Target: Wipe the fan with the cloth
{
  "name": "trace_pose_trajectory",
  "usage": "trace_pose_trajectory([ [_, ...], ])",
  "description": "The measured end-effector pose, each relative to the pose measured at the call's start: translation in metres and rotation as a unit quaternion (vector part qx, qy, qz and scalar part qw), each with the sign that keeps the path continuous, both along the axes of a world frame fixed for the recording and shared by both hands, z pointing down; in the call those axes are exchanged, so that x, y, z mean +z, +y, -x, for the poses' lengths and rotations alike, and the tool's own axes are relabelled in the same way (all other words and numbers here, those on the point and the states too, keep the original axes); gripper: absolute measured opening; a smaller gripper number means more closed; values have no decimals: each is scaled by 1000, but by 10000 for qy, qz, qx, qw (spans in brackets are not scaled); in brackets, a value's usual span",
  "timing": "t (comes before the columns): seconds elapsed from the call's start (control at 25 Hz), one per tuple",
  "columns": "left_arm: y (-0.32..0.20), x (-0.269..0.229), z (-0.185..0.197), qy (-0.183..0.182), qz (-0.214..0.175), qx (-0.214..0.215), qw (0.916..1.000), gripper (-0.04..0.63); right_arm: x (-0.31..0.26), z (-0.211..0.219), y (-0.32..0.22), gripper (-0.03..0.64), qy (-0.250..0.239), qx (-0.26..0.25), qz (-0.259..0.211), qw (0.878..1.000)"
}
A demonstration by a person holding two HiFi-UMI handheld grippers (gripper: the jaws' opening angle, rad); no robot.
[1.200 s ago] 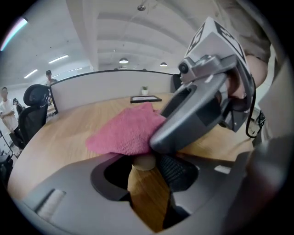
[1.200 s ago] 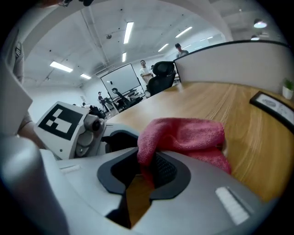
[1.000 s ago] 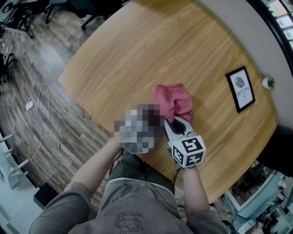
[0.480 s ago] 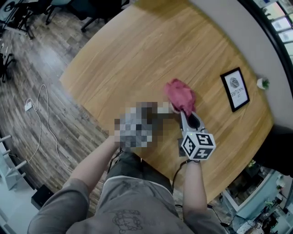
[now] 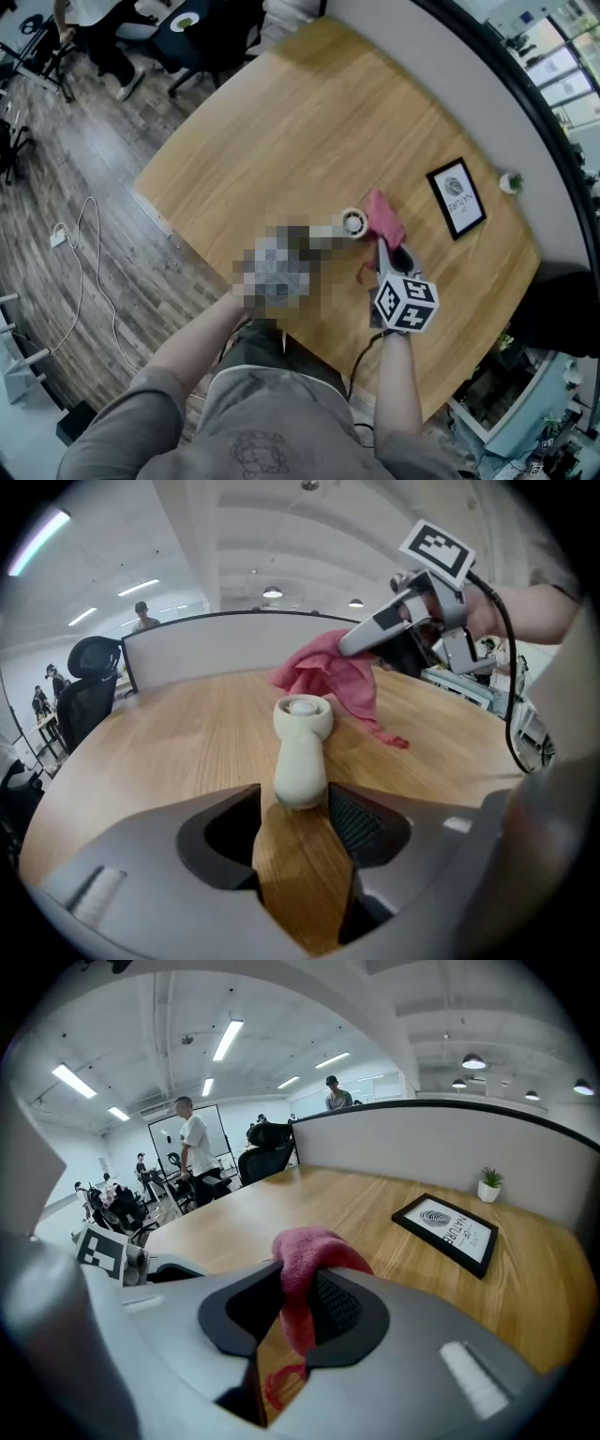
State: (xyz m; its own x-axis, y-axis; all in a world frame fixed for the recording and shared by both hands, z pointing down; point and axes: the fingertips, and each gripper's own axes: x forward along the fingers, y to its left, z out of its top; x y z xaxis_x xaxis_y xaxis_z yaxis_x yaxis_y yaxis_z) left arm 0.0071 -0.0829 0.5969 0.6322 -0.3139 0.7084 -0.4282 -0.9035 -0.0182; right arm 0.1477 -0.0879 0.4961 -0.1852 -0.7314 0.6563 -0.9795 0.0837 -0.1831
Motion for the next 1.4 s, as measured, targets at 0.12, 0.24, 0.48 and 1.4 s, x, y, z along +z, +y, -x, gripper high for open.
trace_pose_trajectory([
  [0.12,-3,-8,10,-120,40,-33,9999,236,-18,4,4,77,2,-80,-128,9999],
  [0.24,-8,-27,21,-116,11,-128,9998,236,-41,11,8,77,20,-204,-270,9994],
  [0.48,-30,-98,42,376,-276,-677,9966,201,-106,26,9,77,-14,-378,-860,9956],
  [1.4,-7,-412,81,2433,-2144,-1075,9398,87,-334,53,63,77,157,-822,-3068,9481],
])
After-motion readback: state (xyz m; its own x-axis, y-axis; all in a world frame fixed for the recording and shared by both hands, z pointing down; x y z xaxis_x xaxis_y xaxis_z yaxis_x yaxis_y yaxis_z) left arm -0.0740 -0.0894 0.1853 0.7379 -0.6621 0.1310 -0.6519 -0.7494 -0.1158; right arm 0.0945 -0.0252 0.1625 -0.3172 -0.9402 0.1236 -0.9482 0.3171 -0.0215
